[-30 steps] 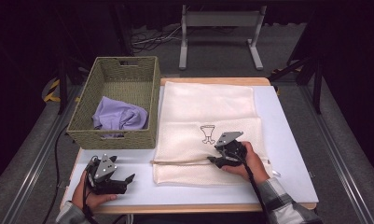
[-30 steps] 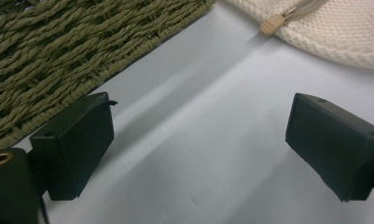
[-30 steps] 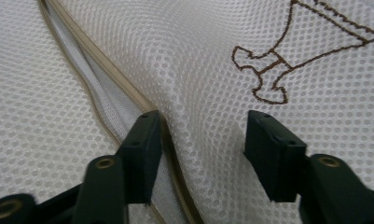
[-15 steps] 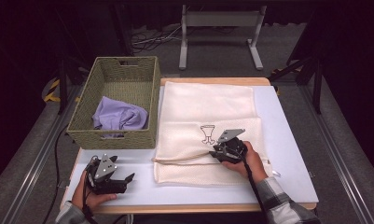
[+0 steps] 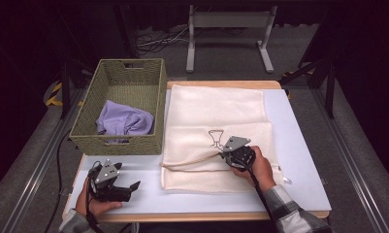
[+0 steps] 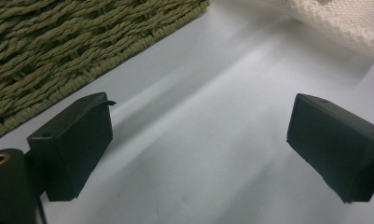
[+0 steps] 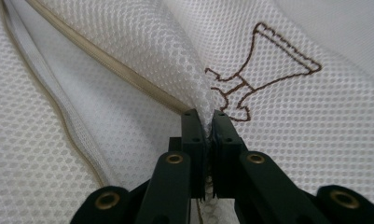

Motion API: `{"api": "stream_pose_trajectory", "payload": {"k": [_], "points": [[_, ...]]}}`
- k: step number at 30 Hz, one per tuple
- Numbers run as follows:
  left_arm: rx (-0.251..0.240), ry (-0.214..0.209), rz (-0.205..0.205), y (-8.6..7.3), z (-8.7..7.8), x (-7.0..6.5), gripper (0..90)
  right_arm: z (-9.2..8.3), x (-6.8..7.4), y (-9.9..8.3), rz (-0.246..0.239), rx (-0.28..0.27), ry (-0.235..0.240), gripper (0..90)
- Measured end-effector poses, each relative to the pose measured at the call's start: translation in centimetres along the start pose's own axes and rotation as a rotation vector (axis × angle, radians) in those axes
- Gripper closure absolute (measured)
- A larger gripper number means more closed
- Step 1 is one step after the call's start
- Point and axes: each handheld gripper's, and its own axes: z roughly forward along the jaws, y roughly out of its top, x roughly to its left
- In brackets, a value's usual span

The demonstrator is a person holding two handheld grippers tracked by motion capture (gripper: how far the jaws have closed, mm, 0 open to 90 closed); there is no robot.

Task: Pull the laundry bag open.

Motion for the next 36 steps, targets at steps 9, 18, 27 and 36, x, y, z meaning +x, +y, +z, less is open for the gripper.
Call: {"api": "stream_pose_trajectory", "payload": {"k": [9, 18, 27, 36], "points": [[-0.002, -0.005, -0.009, 0.1, 0.0, 0.1, 7.6, -2.5, 0.5, 1.3, -0.044, -0.098, -0.066, 86.8], [-0.009, 0.012, -0.009, 0.3, -0.1, 0.1, 7.6, -4.1, 0.9, 2.9, -0.062, -0.165, -0.095, 86.7], [-0.03, 0.02, -0.008, 0.7, -0.6, 0.4, 7.6, -4.6, 0.8, 3.8, -0.053, -0.208, -0.124, 86.7], [-0.076, 0.046, 0.027, 2.4, -2.1, 0.9, 6.9, -5.3, 0.4, 4.2, -0.026, -0.261, -0.139, 86.7]]}}
